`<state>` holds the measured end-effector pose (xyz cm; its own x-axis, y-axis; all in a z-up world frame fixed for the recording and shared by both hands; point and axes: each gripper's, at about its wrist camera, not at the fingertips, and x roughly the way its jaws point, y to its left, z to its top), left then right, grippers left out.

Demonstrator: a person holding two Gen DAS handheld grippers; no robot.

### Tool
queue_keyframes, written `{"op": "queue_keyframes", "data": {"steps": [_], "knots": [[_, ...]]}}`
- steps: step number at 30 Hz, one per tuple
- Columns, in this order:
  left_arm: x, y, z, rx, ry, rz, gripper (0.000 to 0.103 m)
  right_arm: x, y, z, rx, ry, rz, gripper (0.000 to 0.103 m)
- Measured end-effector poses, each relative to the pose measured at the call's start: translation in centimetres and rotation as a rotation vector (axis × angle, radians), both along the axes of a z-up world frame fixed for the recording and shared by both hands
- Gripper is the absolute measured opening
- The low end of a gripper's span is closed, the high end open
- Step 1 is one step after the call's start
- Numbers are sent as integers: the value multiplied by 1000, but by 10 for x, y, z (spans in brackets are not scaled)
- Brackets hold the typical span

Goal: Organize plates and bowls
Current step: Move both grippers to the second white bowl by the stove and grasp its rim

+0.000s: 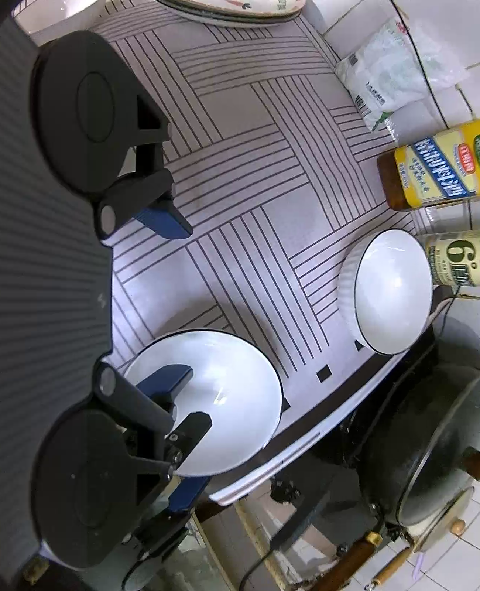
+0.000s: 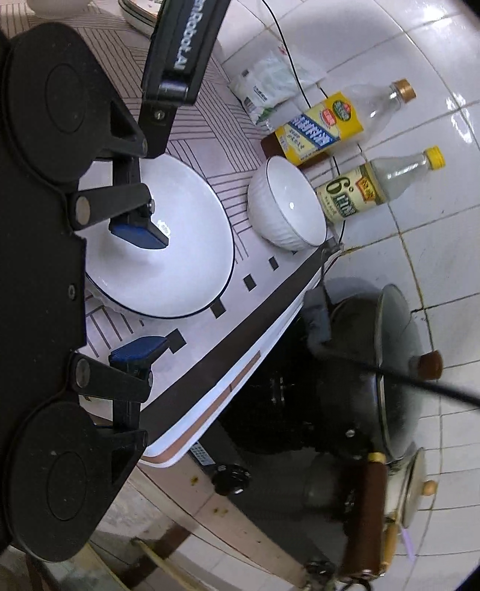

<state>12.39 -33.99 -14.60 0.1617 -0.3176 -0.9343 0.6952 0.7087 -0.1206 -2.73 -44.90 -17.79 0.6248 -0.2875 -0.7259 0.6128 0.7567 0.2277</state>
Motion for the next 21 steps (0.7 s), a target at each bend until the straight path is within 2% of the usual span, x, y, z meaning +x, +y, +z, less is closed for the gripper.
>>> {"op": "queue_keyframes", "data": {"steps": [5, 6, 8, 10, 14, 15, 21], "knots": [[0, -10, -16, 20, -19, -8, 70, 2, -7, -10, 39, -3, -13, 57], [1, -11, -19, 19, -15, -12, 69, 2, -7, -11, 44, -1, -15, 53], [0, -14, -25, 39, -11, -20, 54, 0, -8, -14, 61, -6, -17, 44], [-1, -19, -33, 57, 15, -34, 46, 1, -8, -18, 97, -2, -17, 24], [-2, -23, -36, 14, 79, -39, 16, 1, -5, -19, 88, 13, -18, 22], [-4, -25, -35, 13, 80, -52, 13, 1, -6, -19, 93, 13, -22, 22], [-10, -27, -31, 55, 55, -70, 14, 5, -8, -18, 101, 38, -24, 19]]}}
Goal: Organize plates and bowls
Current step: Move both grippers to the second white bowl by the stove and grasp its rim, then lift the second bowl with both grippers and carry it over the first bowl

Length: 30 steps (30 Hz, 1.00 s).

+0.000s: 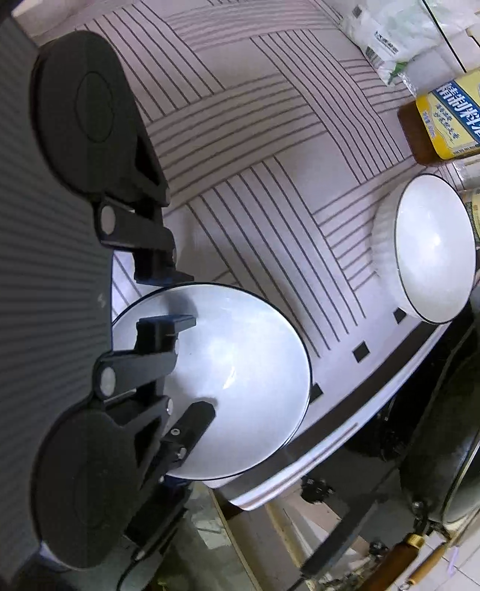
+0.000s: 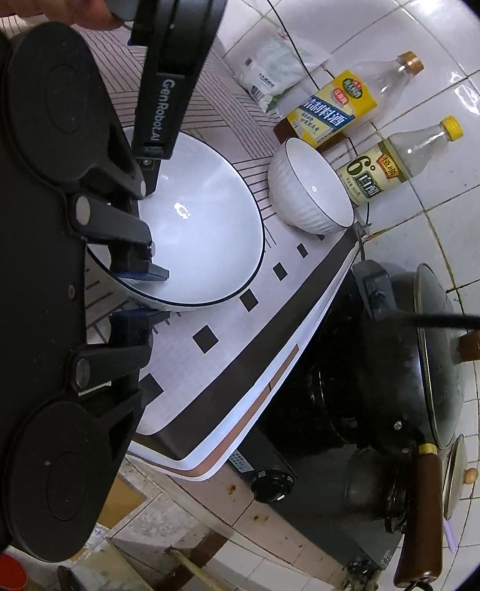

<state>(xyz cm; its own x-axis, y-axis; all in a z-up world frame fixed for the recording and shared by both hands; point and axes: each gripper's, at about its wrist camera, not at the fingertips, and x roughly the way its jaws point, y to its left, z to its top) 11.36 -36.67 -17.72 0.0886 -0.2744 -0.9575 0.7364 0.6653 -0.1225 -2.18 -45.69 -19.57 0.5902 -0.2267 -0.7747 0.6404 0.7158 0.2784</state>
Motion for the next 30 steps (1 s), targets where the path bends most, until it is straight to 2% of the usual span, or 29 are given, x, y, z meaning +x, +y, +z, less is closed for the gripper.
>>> {"op": "queue_keyframes", "data": {"steps": [9, 21, 30], "knots": [[-1, 23, 15, 8, -32, 19, 14, 6, 8, 5, 28, -11, 42, 19], [0, 84, 56, -18, -30, 85, 14, 13, 48, 46, 3, -12, 171, 20], [0, 150, 87, -30, -29, 191, 14, 21, 96, 80, -27, -21, 331, 21]]}}
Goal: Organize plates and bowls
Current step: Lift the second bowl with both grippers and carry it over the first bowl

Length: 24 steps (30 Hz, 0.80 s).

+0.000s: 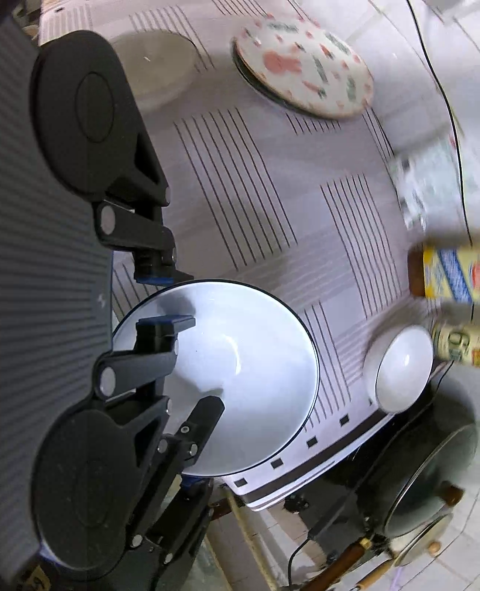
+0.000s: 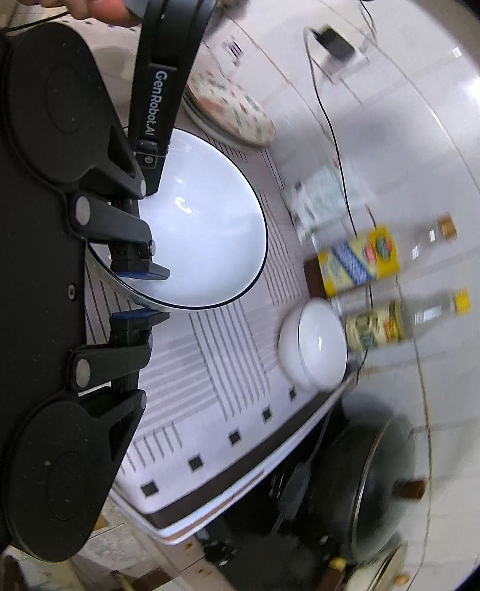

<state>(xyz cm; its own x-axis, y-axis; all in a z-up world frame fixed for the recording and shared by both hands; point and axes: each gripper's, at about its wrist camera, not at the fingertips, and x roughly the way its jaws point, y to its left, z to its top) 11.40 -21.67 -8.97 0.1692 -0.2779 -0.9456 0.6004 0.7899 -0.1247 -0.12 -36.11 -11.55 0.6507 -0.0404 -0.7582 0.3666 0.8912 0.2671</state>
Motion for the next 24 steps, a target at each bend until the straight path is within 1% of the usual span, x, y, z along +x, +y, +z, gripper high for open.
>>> {"op": "queue_keyframes", "data": {"steps": [8, 12, 18, 24], "knots": [[2, 72, 20, 2, -1, 125, 14, 14, 53, 23, 0, -14, 169, 22], [4, 109, 25, -2, -2, 198, 14, 25, 84, 32, -14, -18, 263, 22], [11, 163, 26, -1, 2, 313, 14, 47, 124, 37, -15, -21, 396, 22], [22, 214, 21, 4, 22, 441, 15, 74, 167, 33, -25, -31, 548, 22]]}}
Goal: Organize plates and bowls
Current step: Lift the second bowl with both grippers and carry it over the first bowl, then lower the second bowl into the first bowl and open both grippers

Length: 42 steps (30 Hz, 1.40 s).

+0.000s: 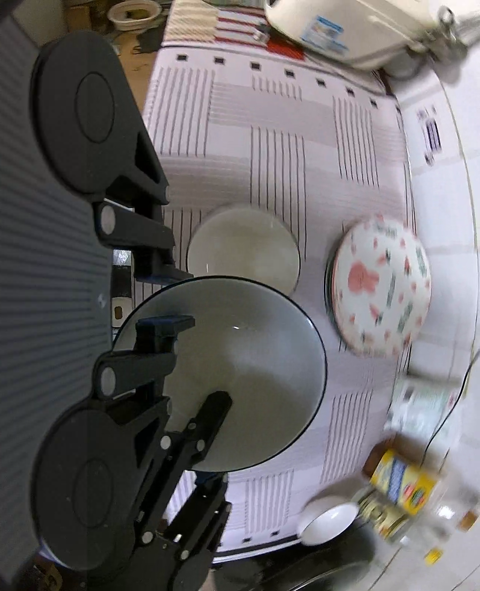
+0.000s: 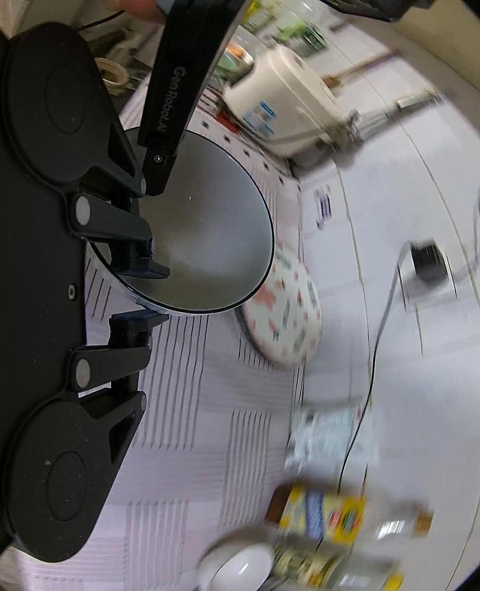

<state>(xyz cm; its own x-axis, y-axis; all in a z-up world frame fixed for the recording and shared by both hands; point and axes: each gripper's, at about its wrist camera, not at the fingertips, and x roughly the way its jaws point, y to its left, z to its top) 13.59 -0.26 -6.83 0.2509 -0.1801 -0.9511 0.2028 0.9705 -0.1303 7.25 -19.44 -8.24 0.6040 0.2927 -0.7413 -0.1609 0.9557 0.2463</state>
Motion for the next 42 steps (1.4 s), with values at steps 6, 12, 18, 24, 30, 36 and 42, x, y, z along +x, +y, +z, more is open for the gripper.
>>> {"op": "queue_keyframes", "data": {"steps": [6, 12, 18, 24, 30, 36, 42], "knots": [[16, 32, -17, 1, 17, 97, 16, 24, 33, -4, -18, -47, 131, 22], [28, 44, -43, -9, 59, 176, 18, 43, 56, -22, -66, -47, 203, 22], [37, 47, -65, -24, 99, 217, 18, 53, 67, -38, -149, -55, 239, 21], [48, 42, -82, -20, 138, 226, 19, 59, 74, -51, -236, -71, 267, 21], [54, 33, -90, 33, 158, 212, 22, 61, 80, -61, -307, -102, 297, 21], [55, 29, -98, 70, 173, 198, 22, 62, 83, -70, -349, -114, 328, 21], [57, 27, -102, 106, 178, 192, 23, 64, 87, -73, -375, -128, 346, 21]]}}
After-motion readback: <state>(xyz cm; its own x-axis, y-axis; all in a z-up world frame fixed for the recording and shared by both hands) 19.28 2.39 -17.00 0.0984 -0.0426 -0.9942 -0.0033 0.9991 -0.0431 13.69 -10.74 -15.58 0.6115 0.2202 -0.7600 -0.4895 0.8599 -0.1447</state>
